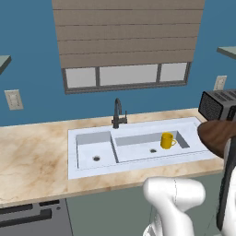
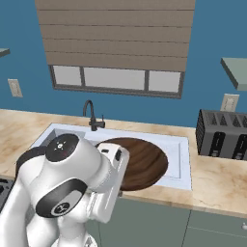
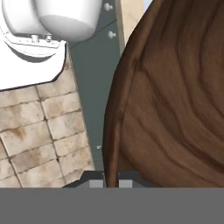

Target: Pick the mug and place it in the sink. Pick the bowl and place it in the open cabinet and then close the cabinet.

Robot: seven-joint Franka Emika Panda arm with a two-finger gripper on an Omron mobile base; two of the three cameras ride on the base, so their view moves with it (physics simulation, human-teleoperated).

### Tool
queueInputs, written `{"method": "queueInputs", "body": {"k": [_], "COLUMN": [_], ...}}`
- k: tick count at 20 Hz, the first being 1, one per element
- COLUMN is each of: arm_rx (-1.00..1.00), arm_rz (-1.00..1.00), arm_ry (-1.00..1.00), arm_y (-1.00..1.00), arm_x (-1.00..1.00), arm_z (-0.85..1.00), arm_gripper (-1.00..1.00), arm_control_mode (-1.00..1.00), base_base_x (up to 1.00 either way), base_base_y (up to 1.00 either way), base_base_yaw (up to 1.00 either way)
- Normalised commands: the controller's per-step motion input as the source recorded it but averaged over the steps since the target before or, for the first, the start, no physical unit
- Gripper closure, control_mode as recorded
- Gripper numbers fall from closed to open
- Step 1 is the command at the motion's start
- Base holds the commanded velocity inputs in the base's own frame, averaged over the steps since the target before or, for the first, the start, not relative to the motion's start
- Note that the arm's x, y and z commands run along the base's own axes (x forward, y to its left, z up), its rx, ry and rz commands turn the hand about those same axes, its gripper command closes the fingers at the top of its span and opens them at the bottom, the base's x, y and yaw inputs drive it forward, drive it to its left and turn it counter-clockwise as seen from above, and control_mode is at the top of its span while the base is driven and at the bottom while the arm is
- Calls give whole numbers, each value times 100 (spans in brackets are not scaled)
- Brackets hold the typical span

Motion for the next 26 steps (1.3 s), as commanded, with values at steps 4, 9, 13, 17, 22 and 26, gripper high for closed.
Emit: {"method": "queueInputs", "body": {"k": [4, 9, 13, 17, 22, 26], "arm_rx": [-14, 0, 0, 0, 0, 0], "arm_rz": [3, 4, 0, 0, 0, 0], "arm_ry": [3, 0, 0, 0, 0, 0], "arm_y": [58, 9, 0, 0, 0, 0], "arm_x": [1, 0, 0, 0, 0, 0], "arm_z": [4, 0, 0, 0, 0, 0], "arm_gripper": [100, 100, 100, 100, 100, 100], "arm_control_mode": [-100, -100, 100, 100, 100, 100], "base_base_x": [0, 0, 0, -14, -23, -20], "base_base_y": [0, 0, 0, 16, 28, 15], "base_base_yaw": [0, 0, 0, -43, -78, -82]}}
